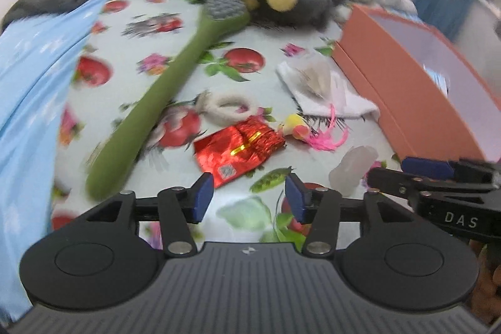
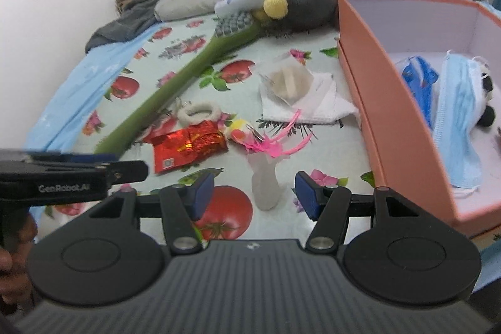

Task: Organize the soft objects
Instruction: 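Grasp the red foil package with the left gripper while the right gripper grasps the clear plastic cup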

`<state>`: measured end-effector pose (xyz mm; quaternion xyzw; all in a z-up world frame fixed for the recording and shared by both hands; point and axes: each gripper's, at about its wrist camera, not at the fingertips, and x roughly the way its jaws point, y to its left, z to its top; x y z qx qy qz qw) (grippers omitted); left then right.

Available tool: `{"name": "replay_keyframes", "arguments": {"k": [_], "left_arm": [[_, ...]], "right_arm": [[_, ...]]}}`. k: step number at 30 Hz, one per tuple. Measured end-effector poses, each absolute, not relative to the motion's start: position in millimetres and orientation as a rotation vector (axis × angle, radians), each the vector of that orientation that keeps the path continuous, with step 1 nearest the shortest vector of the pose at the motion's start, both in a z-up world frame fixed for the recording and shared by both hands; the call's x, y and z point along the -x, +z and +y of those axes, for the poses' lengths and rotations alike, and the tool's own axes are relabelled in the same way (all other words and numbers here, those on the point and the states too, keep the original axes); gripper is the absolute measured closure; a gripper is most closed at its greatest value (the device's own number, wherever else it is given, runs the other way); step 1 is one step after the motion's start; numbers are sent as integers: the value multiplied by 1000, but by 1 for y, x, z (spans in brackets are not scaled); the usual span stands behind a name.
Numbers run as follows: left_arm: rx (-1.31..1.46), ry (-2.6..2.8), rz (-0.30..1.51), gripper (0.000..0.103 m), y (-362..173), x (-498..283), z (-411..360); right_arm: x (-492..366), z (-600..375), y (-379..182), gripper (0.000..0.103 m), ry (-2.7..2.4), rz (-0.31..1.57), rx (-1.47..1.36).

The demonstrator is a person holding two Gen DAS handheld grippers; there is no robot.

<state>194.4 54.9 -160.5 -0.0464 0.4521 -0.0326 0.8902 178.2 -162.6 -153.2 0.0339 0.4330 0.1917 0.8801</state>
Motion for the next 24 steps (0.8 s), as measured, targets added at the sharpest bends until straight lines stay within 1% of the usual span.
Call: {"name": "replay_keyframes", "arguments": {"k": [5,8,10,12,18,20,22,24], "left_arm": [[-59,-142,966,42,-182,-240,44],[-119,-196,980,38,-193,-263,38],[-167,-244,973,32,-198,-271,35],[-211,-270,968,30,-204,-278,30],[-263,-310,1009,30,-225,-290,28],[-253,-313,1003,30,-227,-290,27],[-232,-308,997,33,-227,-291,27],[-229,-295,983,35,-226,-289,25]], "right_arm": [[-199,-154,-173,43,405,938,-77],[-207,-151,-180,43,401,938,-59],[-213,-150,-185,43,401,945,-51],[-217,-149,-190,43,412,960,-59],[-224,-146,-203,44,439,990,-52],[-225,-145,-206,47,436,992,-47],[-226,-144,-208,50,437,982,-42],[-227,-144,-207,55,430,973,-34]]}}
